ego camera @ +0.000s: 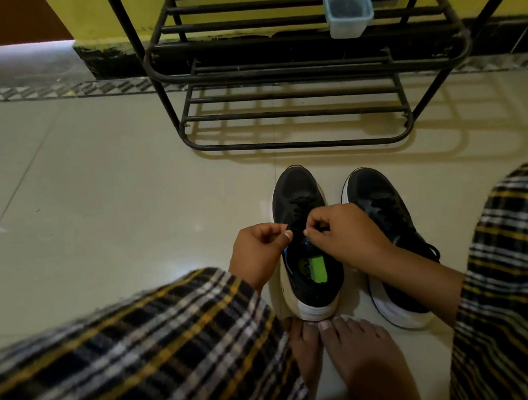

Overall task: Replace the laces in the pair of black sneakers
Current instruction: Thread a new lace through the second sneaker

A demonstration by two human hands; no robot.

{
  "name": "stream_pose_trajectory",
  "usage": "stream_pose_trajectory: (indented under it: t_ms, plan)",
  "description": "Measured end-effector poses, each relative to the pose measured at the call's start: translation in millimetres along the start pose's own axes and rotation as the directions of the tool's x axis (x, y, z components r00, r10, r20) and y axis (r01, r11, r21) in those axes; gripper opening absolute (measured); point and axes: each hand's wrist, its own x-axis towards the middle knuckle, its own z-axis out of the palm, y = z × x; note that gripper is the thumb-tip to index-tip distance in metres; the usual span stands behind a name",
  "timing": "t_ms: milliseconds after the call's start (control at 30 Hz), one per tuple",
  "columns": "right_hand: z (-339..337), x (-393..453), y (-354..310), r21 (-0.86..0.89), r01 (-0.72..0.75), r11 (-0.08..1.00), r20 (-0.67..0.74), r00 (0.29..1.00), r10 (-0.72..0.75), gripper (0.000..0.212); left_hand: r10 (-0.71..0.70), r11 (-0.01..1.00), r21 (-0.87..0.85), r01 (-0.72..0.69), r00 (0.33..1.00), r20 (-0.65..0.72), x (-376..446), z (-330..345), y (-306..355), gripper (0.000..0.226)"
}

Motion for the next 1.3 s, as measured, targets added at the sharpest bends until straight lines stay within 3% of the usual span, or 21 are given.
stream_pose_trajectory:
  t_ms: [600,933,1300]
  plan:
    - [11.4,1.3,8.1,0.116,-0.055,0.992,0.027,0.998,0.052,0.008,-0.017,0.998,-0.062,0.017,1.0,-0.004,-3.8,2.2,4.3,0.015]
    - [23.9,-1.7,10.5,0.248,-0.083,0.965,-0.107,0.988,0.113,0.017,-0.03,0.999,-0.044,0.029,0.999,-0.023,-4.4,3.6,5.7,0.01]
    - [23.8,2.9,2.1,0.262,-0.169,0.95,-0.096,0.975,0.2,0.017,-0.034,0.999,-0.033,0.033,0.999,-0.017,-6.1,4.3,8.0,0.012]
